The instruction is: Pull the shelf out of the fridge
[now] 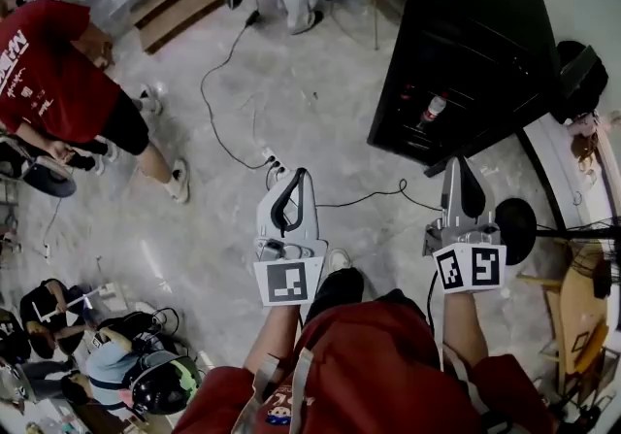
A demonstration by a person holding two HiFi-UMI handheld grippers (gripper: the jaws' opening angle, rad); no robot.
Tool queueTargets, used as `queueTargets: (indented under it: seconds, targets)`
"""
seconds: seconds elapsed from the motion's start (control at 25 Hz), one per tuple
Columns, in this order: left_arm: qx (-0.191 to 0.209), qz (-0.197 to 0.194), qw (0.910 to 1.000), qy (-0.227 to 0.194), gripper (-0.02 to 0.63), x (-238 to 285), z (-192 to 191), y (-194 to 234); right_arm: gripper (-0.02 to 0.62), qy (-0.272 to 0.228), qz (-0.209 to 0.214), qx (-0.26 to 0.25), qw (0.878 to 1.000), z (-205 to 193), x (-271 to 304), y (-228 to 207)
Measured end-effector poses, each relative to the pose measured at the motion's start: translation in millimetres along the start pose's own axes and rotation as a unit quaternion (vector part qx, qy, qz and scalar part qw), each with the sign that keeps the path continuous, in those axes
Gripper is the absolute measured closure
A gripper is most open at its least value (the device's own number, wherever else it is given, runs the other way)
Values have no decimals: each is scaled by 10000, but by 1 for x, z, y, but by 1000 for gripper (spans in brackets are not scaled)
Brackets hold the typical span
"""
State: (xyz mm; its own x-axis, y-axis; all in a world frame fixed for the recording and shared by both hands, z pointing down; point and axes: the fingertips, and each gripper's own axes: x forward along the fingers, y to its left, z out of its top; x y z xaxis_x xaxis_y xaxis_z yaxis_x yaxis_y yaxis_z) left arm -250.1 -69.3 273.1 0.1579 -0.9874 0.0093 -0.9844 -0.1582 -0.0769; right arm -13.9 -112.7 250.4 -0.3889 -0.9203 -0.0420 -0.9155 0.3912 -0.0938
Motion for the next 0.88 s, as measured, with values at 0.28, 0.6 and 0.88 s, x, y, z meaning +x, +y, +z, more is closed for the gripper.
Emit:
queueTargets:
  seconds: [0.28, 0.6, 0.88]
  targets:
    - [-52, -392, 9992, -43, 609, 44, -6, 4, 597, 28, -389, -65, 9992, -4, 19, -10]
    - [-186, -772, 9968, -120, 609, 97, -15, -34, 597, -2, -689, 6, 9976, -20, 32, -59]
    - [-103, -1011, 9948, -34, 609, 157, -30, -81, 597, 98, -849, 148, 9962, -41, 51, -122]
